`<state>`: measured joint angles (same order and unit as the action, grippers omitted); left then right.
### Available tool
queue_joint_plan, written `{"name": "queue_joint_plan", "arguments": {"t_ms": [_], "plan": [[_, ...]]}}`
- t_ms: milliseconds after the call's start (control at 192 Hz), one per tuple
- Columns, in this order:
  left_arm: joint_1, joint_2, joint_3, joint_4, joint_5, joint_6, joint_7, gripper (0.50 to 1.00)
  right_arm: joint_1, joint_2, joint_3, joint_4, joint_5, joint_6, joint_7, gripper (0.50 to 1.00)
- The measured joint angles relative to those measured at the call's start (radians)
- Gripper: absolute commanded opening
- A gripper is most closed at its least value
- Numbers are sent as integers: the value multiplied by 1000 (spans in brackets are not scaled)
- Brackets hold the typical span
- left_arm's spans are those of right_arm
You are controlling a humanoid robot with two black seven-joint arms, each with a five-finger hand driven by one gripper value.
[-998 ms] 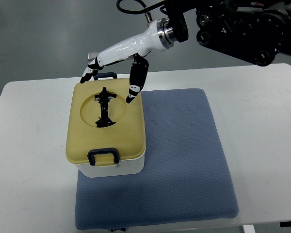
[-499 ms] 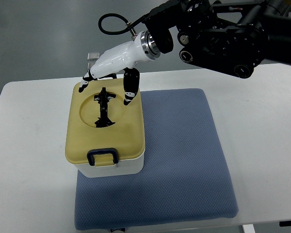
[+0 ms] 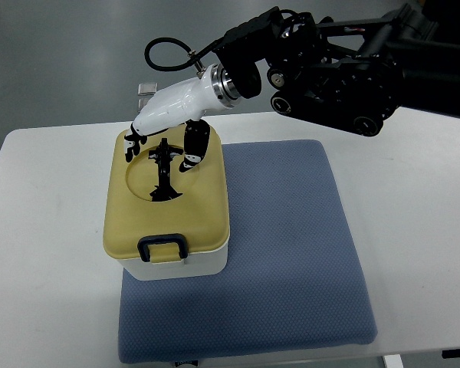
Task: Open white storage box with right hand
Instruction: 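Lower the right hand and grasp the black handle on the lid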
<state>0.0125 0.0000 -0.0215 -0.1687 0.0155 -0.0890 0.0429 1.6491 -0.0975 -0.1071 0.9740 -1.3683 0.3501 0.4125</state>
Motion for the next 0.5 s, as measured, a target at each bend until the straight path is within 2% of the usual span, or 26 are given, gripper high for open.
{"name": "queue_joint_plan", "arguments": {"t_ms": [73, 177, 281, 343, 400, 499], "plan": [[0, 0, 0, 0, 0, 0, 0, 1000, 0, 1, -5, -1, 0, -1, 0, 725], [0, 0, 0, 0, 0, 0, 0, 1000, 0, 5, -9, -2, -1, -2, 0, 713], [0, 0, 0, 0, 0, 0, 0, 1000, 0, 8, -9, -3, -2, -2, 1, 652], [0, 0, 0, 0, 0, 0, 0, 1000, -2, 8, -9, -3, -2, -2, 3, 643], [0, 0, 0, 0, 0, 0, 0, 1000, -4, 8, -9, -3, -2, -2, 9, 597], [0, 0, 0, 0, 0, 0, 0, 1000, -5, 8, -10, -3, -3, -2, 27, 554]]}}
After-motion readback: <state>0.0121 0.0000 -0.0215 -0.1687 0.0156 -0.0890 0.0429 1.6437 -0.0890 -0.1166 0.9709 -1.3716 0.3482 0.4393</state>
